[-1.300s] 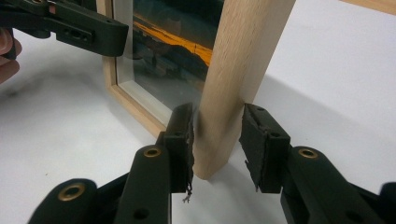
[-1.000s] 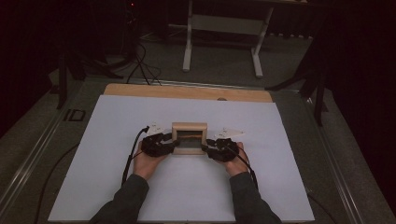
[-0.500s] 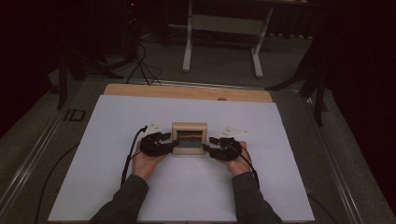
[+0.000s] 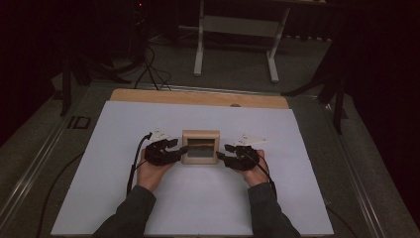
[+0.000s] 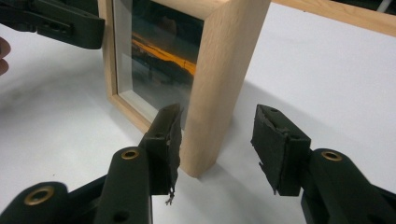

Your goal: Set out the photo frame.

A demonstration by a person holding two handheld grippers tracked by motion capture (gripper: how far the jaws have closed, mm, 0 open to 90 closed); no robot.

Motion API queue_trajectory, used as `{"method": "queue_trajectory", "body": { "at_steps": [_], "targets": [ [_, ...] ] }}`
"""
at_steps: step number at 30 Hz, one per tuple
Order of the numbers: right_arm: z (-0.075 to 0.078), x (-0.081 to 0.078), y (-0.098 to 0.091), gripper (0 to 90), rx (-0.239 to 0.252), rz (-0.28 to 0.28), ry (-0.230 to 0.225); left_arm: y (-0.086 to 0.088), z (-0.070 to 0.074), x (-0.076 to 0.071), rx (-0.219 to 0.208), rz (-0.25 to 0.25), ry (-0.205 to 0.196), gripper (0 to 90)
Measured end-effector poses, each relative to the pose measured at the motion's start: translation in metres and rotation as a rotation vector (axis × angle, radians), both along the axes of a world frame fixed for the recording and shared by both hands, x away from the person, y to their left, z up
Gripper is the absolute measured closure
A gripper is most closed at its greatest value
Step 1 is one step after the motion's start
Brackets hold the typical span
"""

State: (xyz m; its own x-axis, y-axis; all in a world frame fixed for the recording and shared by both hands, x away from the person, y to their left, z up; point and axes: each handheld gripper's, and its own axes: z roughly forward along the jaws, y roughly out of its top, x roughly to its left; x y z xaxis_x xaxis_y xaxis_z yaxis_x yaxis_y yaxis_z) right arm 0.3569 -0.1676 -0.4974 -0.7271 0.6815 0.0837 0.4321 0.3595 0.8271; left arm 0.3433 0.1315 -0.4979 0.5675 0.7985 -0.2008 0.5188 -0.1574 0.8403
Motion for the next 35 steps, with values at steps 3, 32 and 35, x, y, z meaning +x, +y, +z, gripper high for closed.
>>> {"method": "queue_trajectory", "body": {
  "at_steps": [3,32,35],
  "targets": [
    [0.002,0.000,-0.002,51.4,0.006,-0.004,-0.005,0.004,0.004,-0.003,0.002,-0.002,-0.007,45.8],
    [0.019,-0.006,-0.021,50.0,0.006,-0.021,-0.036,0.037,0.021,-0.027,0.020,-0.001,0.008,45.8],
    [0.019,-0.005,-0.023,49.9,0.008,-0.024,-0.036,0.045,0.017,-0.029,0.032,0.032,0.012,46.3]
  ]
}}
